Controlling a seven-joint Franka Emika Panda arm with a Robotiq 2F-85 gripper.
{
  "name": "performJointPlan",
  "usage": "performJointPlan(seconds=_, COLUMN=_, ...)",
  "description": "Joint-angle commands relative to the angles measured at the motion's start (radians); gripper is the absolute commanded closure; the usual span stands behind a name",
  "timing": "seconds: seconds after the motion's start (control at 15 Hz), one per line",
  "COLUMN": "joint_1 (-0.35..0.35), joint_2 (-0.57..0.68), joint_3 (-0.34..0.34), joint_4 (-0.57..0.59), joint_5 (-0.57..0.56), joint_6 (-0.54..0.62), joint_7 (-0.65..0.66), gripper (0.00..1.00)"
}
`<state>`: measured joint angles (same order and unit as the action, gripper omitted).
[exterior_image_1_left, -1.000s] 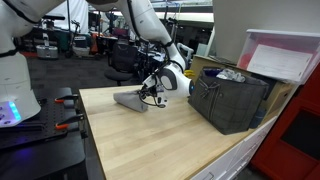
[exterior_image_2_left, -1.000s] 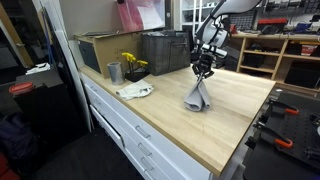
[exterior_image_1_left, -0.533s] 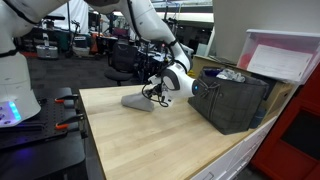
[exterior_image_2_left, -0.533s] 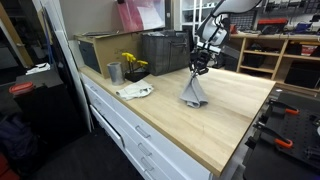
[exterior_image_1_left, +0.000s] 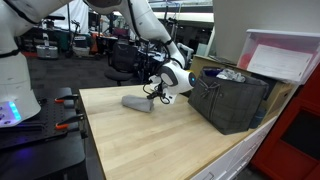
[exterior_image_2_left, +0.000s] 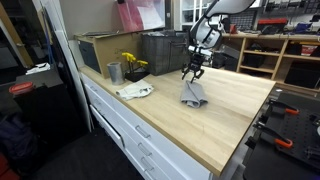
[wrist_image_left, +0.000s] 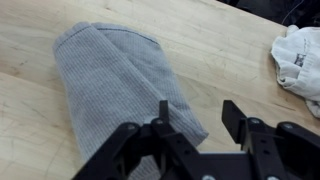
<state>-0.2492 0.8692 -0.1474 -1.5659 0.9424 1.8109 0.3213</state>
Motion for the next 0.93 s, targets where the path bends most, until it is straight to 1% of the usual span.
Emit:
performJointPlan(seconds=0.0, joint_1=0.015, joint_2=-0.063, joint_3=-0.008, joint_4=-0.039, joint_5=-0.002, joint_6=0.039, joint_7=0.017, gripper=0.09)
performJointPlan(seconds=0.07, joint_1=0.014, joint_2=-0.076, joint_3=-0.007, joint_4=-0.044, joint_5=-0.003, joint_6=0.041, joint_7=0.009, gripper=0.02)
performJointPlan(seconds=0.13, joint_1=0.013, joint_2=-0.098, joint_3=-0.007, joint_4=-0.054, joint_5=-0.010, joint_6=0.034, joint_7=-0.006, gripper=0.00)
performJointPlan(seconds=0.27, joint_1=0.016, joint_2=-0.143, joint_3=-0.013, joint_4=-0.079, joint_5=-0.044, joint_6=0.028, joint_7=-0.047, gripper=0.00)
performJointPlan(seconds=0.33, joint_1=0.022, joint_2=-0.179, joint_3=-0.019, joint_4=-0.109, joint_5=-0.075, joint_6=0.030, joint_7=-0.078, gripper=0.00)
performJointPlan(seconds=0.6, joint_1=0.040, joint_2=-0.329, joint_3=-0.021, joint_4=-0.269, joint_5=-0.261, joint_6=0.029, joint_7=-0.230, gripper=0.00)
performJointPlan(seconds=0.87, joint_1=0.060, joint_2=-0.410, joint_3=0.001, joint_4=-0.412, joint_5=-0.436, joint_6=0.097, joint_7=-0.362, gripper=0.00)
